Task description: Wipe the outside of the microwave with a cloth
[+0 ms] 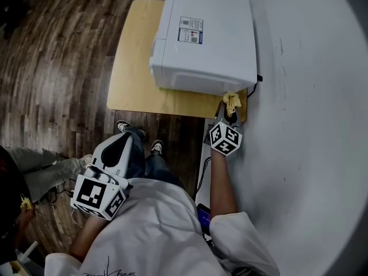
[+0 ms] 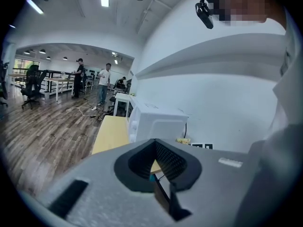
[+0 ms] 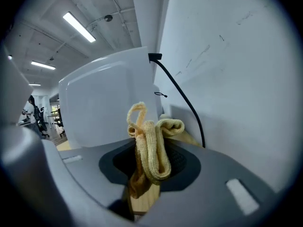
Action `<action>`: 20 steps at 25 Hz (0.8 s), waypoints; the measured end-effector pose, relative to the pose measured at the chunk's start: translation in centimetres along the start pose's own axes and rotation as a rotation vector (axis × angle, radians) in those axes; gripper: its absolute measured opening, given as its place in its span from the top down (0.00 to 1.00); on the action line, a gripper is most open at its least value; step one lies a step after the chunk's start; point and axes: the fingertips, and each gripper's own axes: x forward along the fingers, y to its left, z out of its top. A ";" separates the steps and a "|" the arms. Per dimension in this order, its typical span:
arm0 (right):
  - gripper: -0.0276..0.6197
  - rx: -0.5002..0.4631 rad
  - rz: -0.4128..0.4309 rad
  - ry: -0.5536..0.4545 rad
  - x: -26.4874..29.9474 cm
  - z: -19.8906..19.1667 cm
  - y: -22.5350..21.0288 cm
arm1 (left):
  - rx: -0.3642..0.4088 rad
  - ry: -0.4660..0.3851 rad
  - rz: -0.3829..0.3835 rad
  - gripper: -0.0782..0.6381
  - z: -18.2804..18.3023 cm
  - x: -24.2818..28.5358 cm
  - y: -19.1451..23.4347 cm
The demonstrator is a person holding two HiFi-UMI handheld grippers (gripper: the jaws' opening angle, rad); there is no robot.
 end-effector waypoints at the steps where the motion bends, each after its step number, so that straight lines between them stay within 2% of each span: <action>1: 0.77 0.004 -0.015 -0.001 0.2 -0.1 -0.4 | 0.002 0.004 0.005 0.90 0.0 0.0 0.0; 6: 0.77 0.086 -0.127 -0.019 -0.1 -0.7 -2.8 | 0.011 0.025 0.012 0.90 -0.3 0.2 -0.2; 8: 0.78 0.115 -0.146 -0.020 -0.1 -1.0 -3.2 | 0.014 0.028 0.010 0.90 -0.3 0.3 -0.3; 20: 0.78 0.088 -0.015 -0.001 1.0 -2.0 2.7 | 0.021 0.038 0.001 0.90 -0.6 0.8 -1.0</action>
